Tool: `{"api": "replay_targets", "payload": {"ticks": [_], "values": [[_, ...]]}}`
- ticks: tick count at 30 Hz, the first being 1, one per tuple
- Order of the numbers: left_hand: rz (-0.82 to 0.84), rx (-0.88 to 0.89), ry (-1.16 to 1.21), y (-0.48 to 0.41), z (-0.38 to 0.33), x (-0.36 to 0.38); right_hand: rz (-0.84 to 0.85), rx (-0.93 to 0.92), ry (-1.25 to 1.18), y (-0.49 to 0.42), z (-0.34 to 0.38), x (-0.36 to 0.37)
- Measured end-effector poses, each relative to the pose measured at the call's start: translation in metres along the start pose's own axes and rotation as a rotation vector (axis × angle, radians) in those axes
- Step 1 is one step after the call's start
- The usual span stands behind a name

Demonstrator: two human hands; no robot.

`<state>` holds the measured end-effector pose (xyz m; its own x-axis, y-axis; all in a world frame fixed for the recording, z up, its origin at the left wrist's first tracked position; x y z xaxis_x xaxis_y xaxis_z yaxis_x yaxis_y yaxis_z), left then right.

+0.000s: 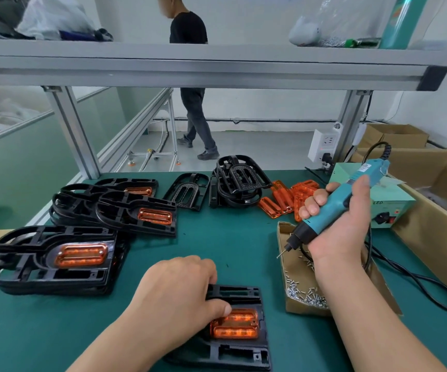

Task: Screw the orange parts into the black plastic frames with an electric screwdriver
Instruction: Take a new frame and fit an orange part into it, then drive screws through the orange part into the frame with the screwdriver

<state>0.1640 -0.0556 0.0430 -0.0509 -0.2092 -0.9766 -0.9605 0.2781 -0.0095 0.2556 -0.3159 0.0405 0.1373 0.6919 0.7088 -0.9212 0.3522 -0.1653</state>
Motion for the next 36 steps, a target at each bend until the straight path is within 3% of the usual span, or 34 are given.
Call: {"api": "replay_targets", "payload": {"ticks": [6,14,17,21,24,26,32,36], "values": [[-0.031,-0.088,-0.011,-0.001,0.011,-0.004,0.0,-0.006,0.007,0.0,-0.001,0.001],[-0.026,-0.057,0.041,-0.008,0.012,0.002,0.002,-0.009,0.013,0.002,-0.001,0.002],[-0.06,-0.051,0.247,-0.009,0.017,0.006,0.001,-0.005,0.01,0.002,0.0,0.003],[-0.159,-0.1,0.725,-0.009,0.031,0.005,-0.005,-0.009,0.012,0.002,0.001,0.004],[-0.065,-0.176,1.241,-0.008,0.034,0.002,0.001,-0.004,0.0,0.002,0.001,0.005],[0.012,-0.177,1.454,-0.007,0.028,0.0,0.016,-0.005,-0.006,0.004,0.001,0.008],[0.145,-0.173,1.452,-0.004,0.007,0.014,0.07,0.015,-0.033,0.014,-0.004,0.023],[0.117,-0.144,1.4,-0.004,0.001,0.017,0.11,0.052,-0.079,0.021,-0.01,0.032]]}}
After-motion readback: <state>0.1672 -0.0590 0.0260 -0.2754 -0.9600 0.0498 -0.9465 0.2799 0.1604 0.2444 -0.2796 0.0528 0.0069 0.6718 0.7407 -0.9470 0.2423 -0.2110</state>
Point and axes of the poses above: each hand's wrist, its own y-axis away from the middle knuckle, its own x-axis out of the palm, z = x × y, the point moved 4 cm from there along -y, towards the middle knuckle, and after that the axes turned 4 degrees about y, right-handed, at the moved point
